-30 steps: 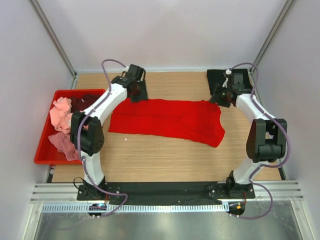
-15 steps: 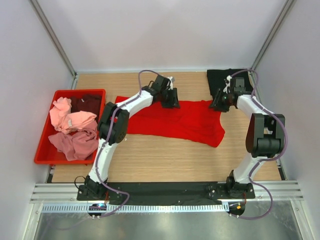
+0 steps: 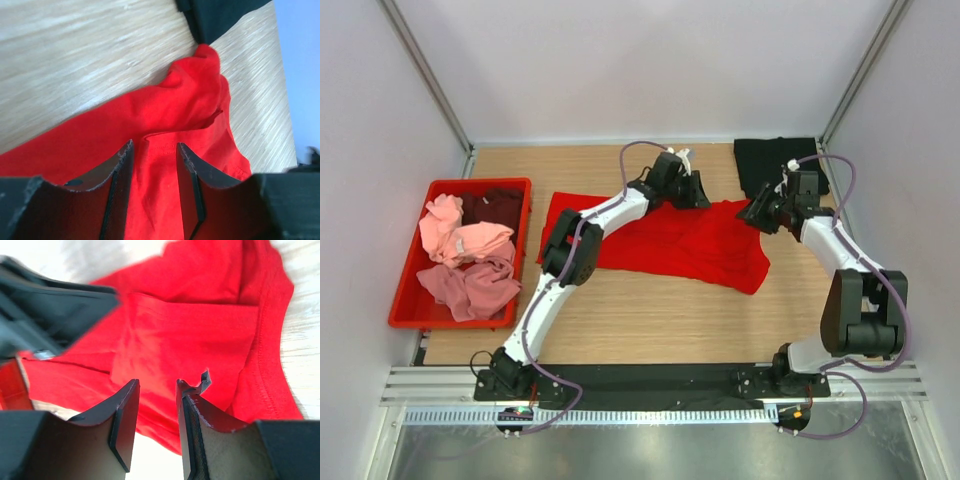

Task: Fold and stack the t-shirts
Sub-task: Fold the tshirt

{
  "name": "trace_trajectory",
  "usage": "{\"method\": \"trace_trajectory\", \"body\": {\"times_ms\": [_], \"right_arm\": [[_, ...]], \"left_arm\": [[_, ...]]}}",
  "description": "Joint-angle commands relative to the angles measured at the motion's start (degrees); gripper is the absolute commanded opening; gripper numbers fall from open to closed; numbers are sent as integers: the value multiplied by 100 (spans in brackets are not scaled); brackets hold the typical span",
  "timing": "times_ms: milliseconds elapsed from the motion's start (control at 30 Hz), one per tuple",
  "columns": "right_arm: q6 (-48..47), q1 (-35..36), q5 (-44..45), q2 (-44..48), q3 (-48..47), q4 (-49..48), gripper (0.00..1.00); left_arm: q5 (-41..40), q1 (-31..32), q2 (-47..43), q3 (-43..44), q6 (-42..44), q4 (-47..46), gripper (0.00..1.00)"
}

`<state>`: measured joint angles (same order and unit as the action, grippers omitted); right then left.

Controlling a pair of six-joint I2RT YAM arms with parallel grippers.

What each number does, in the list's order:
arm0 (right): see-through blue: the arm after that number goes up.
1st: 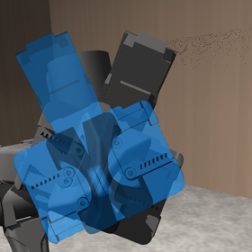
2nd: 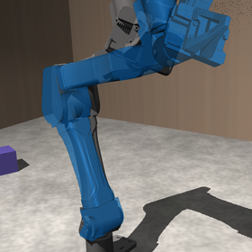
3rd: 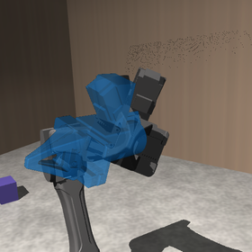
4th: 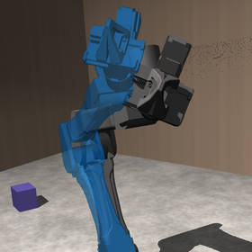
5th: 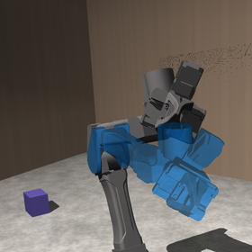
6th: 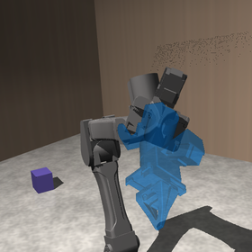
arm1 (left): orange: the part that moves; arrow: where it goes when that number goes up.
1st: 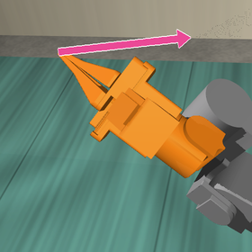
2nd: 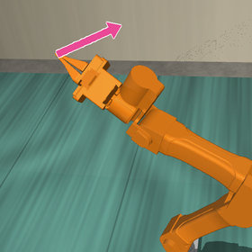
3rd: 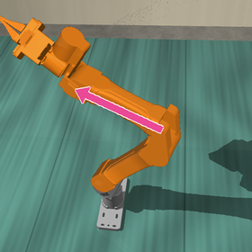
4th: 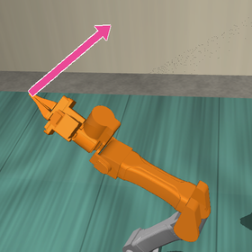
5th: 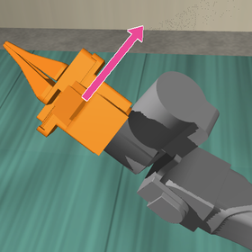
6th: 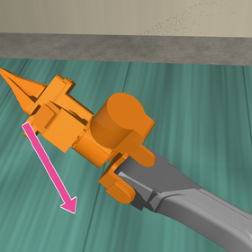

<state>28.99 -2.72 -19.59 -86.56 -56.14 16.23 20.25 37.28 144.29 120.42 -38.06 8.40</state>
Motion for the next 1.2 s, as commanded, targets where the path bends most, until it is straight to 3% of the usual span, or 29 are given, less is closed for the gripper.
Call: {"method": "trace_trajectory", "body": {"times_ms": [0, 200, 300, 400, 467, 733, 933, 1167], "right_arm": [[194, 17, 87, 561, -55, -296, 42], [133, 17, 122, 772, -116, -226, 42], [98, 17, 193, 817, -82, -190, 42], [54, 17, 333, 834, -29, -208, 42], [36, 17, 456, 791, -29, -217, 42], [-288, -9, 1423, -52, -195, -234, 43], [-298, -62, 1503, -896, -327, -392, 41], [-245, -71, 1511, -1398, -354, -778, 40]], "left_arm": [[75, 43, 161, 201, -131, -383, 40], [23, 131, 231, 201, -96, -480, 36], [-12, 131, 214, 166, -87, -471, 28], [-39, 139, 126, 122, -113, -471, 6], [-48, 139, 56, 122, -149, -480, 0], [-232, 139, -445, -71, -210, -621, 0], [-267, 139, -507, -80, -228, -630, 3], [-223, 139, -428, -71, -254, -656, 0]]}}
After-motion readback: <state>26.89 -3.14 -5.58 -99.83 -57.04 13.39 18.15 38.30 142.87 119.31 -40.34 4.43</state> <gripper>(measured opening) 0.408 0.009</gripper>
